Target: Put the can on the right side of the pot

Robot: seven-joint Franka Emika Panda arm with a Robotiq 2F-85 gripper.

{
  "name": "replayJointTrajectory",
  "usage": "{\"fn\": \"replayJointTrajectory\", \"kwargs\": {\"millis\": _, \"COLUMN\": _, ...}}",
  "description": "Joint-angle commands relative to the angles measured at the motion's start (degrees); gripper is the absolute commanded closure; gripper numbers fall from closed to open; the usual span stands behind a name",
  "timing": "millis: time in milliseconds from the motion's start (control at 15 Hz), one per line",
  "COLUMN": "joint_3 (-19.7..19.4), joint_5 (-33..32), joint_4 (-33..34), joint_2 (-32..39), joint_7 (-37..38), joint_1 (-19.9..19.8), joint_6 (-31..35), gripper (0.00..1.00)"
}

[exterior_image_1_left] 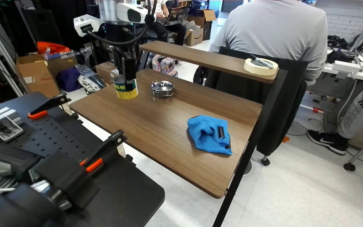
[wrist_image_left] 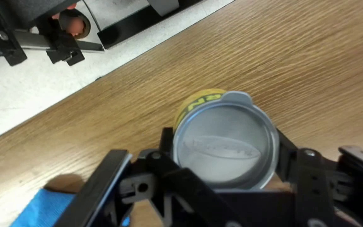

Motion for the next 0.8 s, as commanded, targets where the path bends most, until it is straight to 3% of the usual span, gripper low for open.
{"fn": "replayJointTrajectory", "kwargs": {"millis": 0, "joint_3": 1.53, "joint_5": -6.99, "joint_4": 3.1, "joint_2": 0.34, "joint_7": -0.84, "joint_1": 2.81, "joint_6": -1.57, "gripper": 0.54}}
{"fn": "replayJointTrajectory", "kwargs": {"millis": 400, "joint_3": 3.89, "joint_5": -16.41, "joint_4": 11.07, "joint_2": 6.37, "joint_7": -3.01, "joint_1": 7.15, "joint_6": 0.71, "gripper": 0.54}}
{"fn": "replayJointTrajectory", "kwargs": {"millis": 733, "joint_3": 6.62, "joint_5": -15.06, "joint_4": 21.94, "joint_2": 15.55, "joint_7": -9.22, "joint_1": 7.44, "joint_6": -2.72, "gripper": 0.54}}
